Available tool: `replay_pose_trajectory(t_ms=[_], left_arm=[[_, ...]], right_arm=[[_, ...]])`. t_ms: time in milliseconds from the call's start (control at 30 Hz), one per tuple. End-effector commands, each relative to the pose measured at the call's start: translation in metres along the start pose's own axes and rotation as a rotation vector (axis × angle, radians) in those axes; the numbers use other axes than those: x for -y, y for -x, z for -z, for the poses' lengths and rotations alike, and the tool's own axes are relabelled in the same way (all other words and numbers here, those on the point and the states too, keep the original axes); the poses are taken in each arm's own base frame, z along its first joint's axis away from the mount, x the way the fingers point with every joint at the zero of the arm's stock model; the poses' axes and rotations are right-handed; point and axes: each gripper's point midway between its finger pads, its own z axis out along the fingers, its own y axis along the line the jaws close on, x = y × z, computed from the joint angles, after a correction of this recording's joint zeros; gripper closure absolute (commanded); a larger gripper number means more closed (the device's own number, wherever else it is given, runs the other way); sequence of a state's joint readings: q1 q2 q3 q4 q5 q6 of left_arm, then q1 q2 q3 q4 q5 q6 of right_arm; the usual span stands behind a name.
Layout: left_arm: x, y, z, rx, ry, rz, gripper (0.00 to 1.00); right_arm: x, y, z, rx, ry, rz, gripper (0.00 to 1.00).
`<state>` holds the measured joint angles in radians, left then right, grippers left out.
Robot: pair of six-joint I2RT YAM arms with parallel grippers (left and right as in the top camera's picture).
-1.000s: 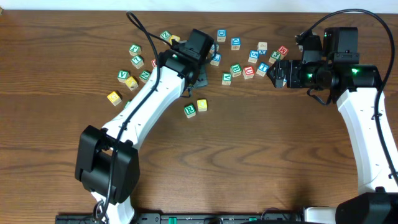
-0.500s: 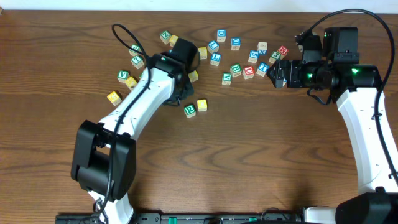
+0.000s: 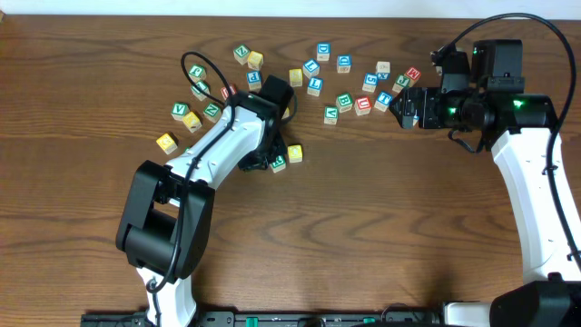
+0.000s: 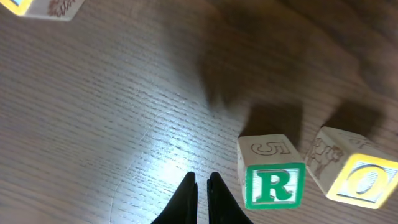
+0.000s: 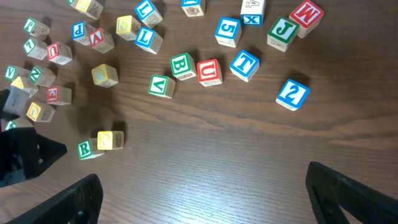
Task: Spell out ROBOT
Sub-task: 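Push the O block against the R block with the left gripper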
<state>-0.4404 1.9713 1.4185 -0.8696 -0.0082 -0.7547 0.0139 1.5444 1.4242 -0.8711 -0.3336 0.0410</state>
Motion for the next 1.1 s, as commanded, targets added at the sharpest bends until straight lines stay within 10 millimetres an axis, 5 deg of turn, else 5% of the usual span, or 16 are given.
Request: replay_pose_trajectory(t_ms=[0, 400, 1067], left_arm=[[-0.007, -0.010, -0.012, -0.025, 0.024, 0.022, 0.92], [0.023, -0.026, -0.022, -0.015, -0.063, -0.054, 0.92], [0.032, 0.005, -0.032, 0.129, -0.056, -0.105, 0.92]], right_arm=[[0.002, 0.007, 0.006, 0.021, 0.000, 0.001, 0.01], [0.002, 0.007, 0.006, 0.021, 0.000, 0.001, 0.01], [0.002, 0.007, 0.006, 0.021, 0.000, 0.001, 0.01]])
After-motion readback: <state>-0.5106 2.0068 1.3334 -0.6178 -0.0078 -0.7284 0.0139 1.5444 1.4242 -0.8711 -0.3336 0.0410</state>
